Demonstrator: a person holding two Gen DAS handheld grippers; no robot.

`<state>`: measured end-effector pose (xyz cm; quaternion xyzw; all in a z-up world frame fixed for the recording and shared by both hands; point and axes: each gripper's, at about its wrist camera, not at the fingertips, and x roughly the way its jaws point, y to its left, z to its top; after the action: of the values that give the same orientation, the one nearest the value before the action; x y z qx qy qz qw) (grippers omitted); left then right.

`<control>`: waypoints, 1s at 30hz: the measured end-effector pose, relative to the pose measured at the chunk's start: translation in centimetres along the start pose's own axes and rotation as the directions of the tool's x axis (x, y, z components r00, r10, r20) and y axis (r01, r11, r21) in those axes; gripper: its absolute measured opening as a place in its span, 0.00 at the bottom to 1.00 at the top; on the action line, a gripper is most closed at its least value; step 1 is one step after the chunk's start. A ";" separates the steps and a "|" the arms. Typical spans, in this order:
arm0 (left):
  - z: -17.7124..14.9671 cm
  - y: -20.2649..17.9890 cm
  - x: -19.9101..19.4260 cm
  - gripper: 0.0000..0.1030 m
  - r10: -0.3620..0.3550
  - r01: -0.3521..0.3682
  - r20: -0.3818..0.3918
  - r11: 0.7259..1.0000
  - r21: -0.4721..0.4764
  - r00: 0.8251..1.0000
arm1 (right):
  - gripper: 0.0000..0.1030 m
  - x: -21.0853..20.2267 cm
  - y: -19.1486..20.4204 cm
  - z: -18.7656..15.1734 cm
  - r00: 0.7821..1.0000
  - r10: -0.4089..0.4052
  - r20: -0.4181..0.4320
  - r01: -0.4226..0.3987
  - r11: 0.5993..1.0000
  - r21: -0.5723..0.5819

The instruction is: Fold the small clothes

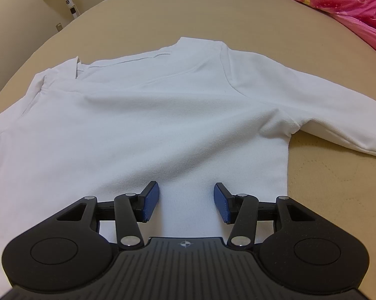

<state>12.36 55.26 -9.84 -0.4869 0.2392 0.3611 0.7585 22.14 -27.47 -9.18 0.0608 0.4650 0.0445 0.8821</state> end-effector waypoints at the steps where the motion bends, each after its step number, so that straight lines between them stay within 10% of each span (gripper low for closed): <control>1: 0.1 0.7 0.3 0.29 -0.002 0.001 -0.012 0.999 -0.037 1.000 | 0.51 0.0 0.0 0.0 1.000 0.000 0.001 0.000 1.000 -0.001; 6: -0.7 1.7 2.8 0.43 -0.053 0.039 -0.140 0.994 -0.102 0.989 | 0.51 0.1 0.0 -0.1 1.000 0.000 0.012 0.000 1.000 -0.008; 11: -0.6 0.0 5.8 0.48 -0.015 0.015 -0.105 1.000 0.002 0.994 | 0.51 0.1 0.1 -0.3 1.000 -0.005 0.020 0.006 1.000 -0.011; 12: -0.9 -0.2 6.3 0.46 -0.010 0.012 -0.103 1.000 0.021 0.995 | 0.51 0.0 0.1 -0.3 1.000 -0.005 0.024 0.006 1.000 -0.014; 14: -1.1 -0.8 6.5 0.05 0.021 -0.015 -0.060 0.996 0.089 0.998 | 0.51 -0.2 0.1 -0.3 0.999 -0.004 0.045 0.004 1.000 -0.003; 19: -1.5 -4.5 3.6 0.05 -0.013 -0.035 0.160 0.957 0.289 0.987 | 0.44 -1.8 0.0 0.1 0.989 0.060 0.138 -0.067 0.996 0.050; 25: -3.6 -5.0 6.6 0.05 0.133 -0.147 0.064 0.928 0.343 0.989 | 0.43 -0.3 -0.3 0.0 0.997 0.028 0.071 -0.031 0.999 0.031; 30: -6.0 -11.2 1.2 0.05 -0.068 -0.039 0.221 0.893 0.449 0.973 | 0.44 -1.2 -0.9 0.5 0.995 0.032 0.097 -0.042 0.994 0.098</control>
<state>21.80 47.16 -6.84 -0.2547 0.2230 0.3442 0.8757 21.91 -28.58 -8.02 0.1153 0.4227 0.0347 0.8983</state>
